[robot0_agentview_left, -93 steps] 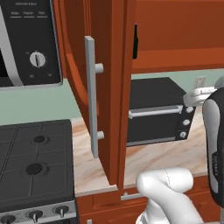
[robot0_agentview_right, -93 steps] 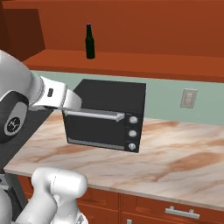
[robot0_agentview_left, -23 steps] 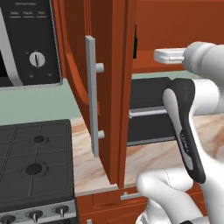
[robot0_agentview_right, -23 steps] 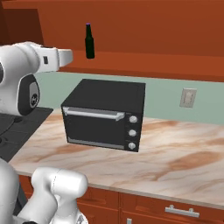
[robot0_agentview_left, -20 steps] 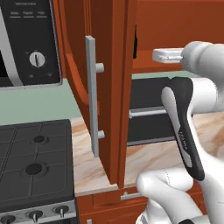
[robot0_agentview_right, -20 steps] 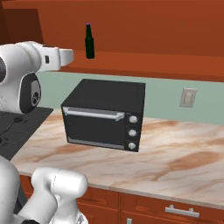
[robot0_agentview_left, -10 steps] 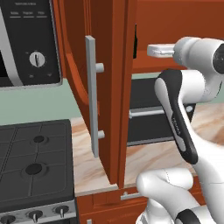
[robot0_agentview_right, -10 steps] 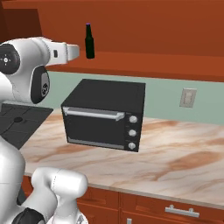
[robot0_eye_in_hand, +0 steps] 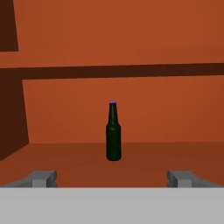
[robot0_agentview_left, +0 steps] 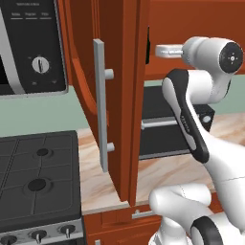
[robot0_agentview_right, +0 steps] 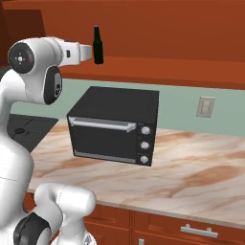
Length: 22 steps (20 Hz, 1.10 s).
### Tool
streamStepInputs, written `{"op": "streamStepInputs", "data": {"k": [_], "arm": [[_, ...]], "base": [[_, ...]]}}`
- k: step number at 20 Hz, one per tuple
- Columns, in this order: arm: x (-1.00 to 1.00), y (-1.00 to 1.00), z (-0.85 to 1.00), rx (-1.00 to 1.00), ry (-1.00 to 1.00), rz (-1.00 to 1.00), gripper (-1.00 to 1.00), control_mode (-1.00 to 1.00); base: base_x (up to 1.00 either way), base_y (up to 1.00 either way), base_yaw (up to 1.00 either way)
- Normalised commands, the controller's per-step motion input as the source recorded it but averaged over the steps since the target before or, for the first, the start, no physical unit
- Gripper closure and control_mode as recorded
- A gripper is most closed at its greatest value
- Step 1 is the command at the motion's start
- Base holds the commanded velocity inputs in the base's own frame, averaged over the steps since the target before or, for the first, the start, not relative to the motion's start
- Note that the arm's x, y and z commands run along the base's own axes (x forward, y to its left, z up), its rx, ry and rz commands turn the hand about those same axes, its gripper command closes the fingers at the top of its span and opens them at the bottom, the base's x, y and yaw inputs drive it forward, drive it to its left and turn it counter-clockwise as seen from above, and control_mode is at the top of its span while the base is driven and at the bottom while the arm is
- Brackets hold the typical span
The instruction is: Get the candle and the beer from the cabinet and move them to the dining counter.
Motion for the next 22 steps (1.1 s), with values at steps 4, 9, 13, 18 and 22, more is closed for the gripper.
{"op": "streamStepInputs", "data": {"k": [4, 9, 13, 18, 22], "arm": [[0.26, 0.0, 0.0, 0.0, 0.0, 0.0, -1.0, -1.0], [0.2, 0.0, 0.0, 0.0, 0.02, 0.0, -1.0, -1.0], [0.23, 0.0, 0.0, 0.0, 0.0, 0.0, -1.0, -1.0], [0.24, 0.0, 0.0, 0.0, 0.0, 0.0, -1.0, -1.0], [0.18, 0.0, 0.0, 0.0, 0.0, 0.0, -1.0, -1.0]], "base": [[0.0, 0.0, 0.0], [0.0, 0.0, 0.0], [0.0, 0.0, 0.0], [0.0, 0.0, 0.0], [0.0, 0.0, 0.0]]}}
